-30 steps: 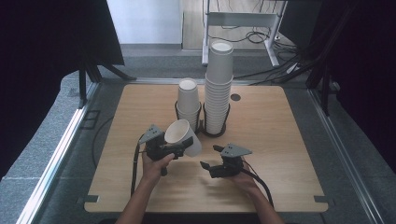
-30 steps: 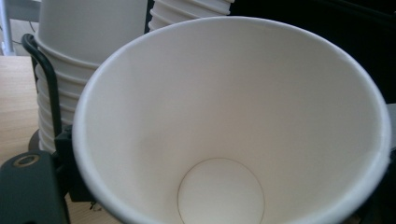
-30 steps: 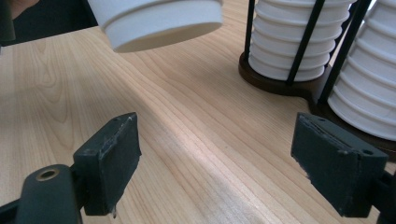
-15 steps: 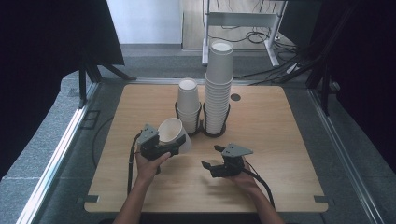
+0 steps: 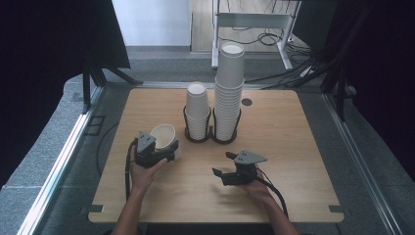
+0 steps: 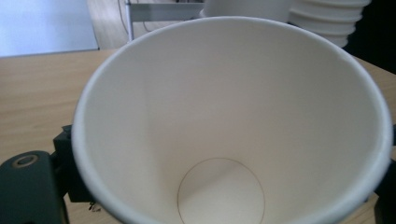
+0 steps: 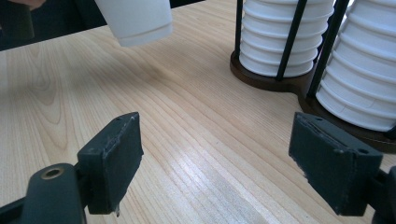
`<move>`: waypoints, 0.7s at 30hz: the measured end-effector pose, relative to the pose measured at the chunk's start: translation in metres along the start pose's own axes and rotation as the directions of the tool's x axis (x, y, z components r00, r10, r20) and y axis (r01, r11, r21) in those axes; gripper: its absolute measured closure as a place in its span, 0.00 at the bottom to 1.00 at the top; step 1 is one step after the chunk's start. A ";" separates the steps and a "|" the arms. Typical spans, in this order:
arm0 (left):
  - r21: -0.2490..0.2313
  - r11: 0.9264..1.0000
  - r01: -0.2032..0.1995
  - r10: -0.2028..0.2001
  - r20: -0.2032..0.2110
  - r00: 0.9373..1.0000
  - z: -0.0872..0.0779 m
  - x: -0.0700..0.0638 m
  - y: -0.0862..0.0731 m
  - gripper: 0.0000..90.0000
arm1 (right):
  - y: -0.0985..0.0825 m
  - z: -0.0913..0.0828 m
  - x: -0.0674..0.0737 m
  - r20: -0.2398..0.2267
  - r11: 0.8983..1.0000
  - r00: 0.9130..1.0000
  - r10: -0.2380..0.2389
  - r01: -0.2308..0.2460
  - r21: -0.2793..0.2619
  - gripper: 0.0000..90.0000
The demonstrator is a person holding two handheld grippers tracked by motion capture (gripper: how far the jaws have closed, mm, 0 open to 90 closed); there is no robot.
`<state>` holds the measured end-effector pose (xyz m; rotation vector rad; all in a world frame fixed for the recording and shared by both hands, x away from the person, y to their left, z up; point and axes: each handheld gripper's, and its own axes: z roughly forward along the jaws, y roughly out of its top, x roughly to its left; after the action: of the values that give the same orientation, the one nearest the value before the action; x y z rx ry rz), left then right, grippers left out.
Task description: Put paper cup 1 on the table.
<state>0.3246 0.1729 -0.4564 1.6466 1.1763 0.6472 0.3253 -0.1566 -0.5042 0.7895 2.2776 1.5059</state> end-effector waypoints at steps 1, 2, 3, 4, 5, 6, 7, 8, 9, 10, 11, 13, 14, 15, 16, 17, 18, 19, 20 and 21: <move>0.007 1.000 0.004 -0.004 -0.005 1.000 0.001 0.002 -0.001 0.14 | 0.000 0.000 0.000 0.000 1.000 1.000 -0.001 0.001 -0.001 0.19; 0.016 1.000 0.003 -0.002 -0.017 1.000 0.002 0.003 -0.002 0.13 | 0.000 0.000 0.000 0.001 1.000 1.000 -0.001 0.001 -0.001 0.19; 0.028 1.000 -0.003 0.003 -0.034 0.999 0.003 0.004 -0.003 0.13 | 0.000 0.000 0.000 0.000 1.000 1.000 -0.001 0.001 -0.002 0.19; 0.041 0.999 -0.011 0.013 -0.053 0.999 0.004 0.004 -0.004 0.13 | 0.000 -0.001 0.000 -0.004 1.000 1.000 0.001 -0.001 -0.004 0.19; 0.052 0.999 -0.016 0.020 -0.070 0.997 0.005 0.005 -0.005 0.13 | 0.000 -0.001 0.000 -0.010 1.000 1.000 0.004 -0.004 -0.006 0.19; 0.064 0.998 -0.018 0.023 -0.079 0.997 0.006 0.005 -0.006 0.13 | 0.000 -0.001 0.000 -0.013 1.000 1.000 0.007 -0.007 -0.006 0.19; 0.073 0.997 -0.015 0.021 -0.088 0.996 0.007 0.006 -0.007 0.13 | 0.000 -0.001 0.000 -0.013 1.000 1.000 0.007 -0.007 -0.007 0.19; 0.080 0.997 -0.007 0.015 -0.094 0.996 0.007 0.008 -0.007 0.13 | 0.000 -0.001 -0.001 -0.012 1.000 1.000 0.008 -0.008 -0.008 0.19; 0.089 0.996 0.001 0.008 -0.098 0.995 0.008 0.009 -0.008 0.13 | -0.001 -0.001 -0.001 -0.011 1.000 1.000 0.009 -0.009 -0.008 0.19; 0.098 0.995 0.008 0.003 -0.108 0.994 0.008 0.011 -0.009 0.13 | -0.001 -0.001 -0.001 -0.010 1.000 1.000 0.010 -0.010 -0.007 0.19; 0.104 0.995 0.012 0.001 -0.122 0.993 0.008 0.013 -0.009 0.13 | -0.001 -0.002 -0.001 -0.010 1.000 1.000 0.010 -0.010 -0.003 0.19; 0.114 0.993 0.026 -0.009 -0.149 0.989 0.009 0.016 -0.011 0.13 | -0.001 -0.002 -0.002 -0.006 1.000 1.000 0.008 -0.008 -0.001 0.19; 0.119 0.992 0.035 -0.017 -0.155 0.988 0.009 0.018 -0.012 0.13 | -0.002 -0.002 -0.002 -0.005 1.000 1.000 0.008 -0.008 -0.001 0.19; 0.125 0.991 0.041 -0.020 -0.167 0.986 0.009 0.020 -0.013 0.13 | -0.002 -0.002 -0.002 -0.004 1.000 1.000 0.008 -0.008 -0.001 0.19; 0.133 0.990 0.044 -0.021 -0.174 0.985 0.010 0.021 -0.013 0.13 | -0.002 -0.002 -0.002 -0.003 1.000 1.000 0.010 -0.010 -0.004 0.19; 0.140 0.989 0.047 -0.021 -0.182 0.983 0.010 0.022 -0.014 0.13 | -0.002 -0.002 -0.002 -0.002 1.000 1.000 0.010 -0.010 -0.004 0.19; 0.147 0.988 0.046 -0.019 -0.184 0.983 0.011 0.022 -0.015 0.13 | -0.002 -0.002 -0.002 -0.002 1.000 1.000 0.009 -0.009 -0.004 0.19; 0.149 0.988 0.043 -0.014 -0.187 0.982 0.012 0.021 -0.015 0.13 | -0.002 -0.002 -0.002 -0.002 1.000 1.000 0.007 -0.007 -0.001 0.19; 0.154 0.987 0.037 -0.006 -0.195 0.981 0.012 0.021 -0.016 0.13 | -0.002 -0.002 -0.002 0.000 1.000 1.000 0.006 -0.006 0.001 0.19; 0.158 0.987 0.031 0.001 -0.197 0.980 0.013 0.020 -0.016 0.13 | -0.002 -0.002 -0.002 -0.001 1.000 1.000 0.006 -0.006 0.002 0.19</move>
<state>0.3369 0.1870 -0.4782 1.7359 1.4133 0.7344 0.3250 -0.1595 -0.5053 0.7971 2.2797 1.5069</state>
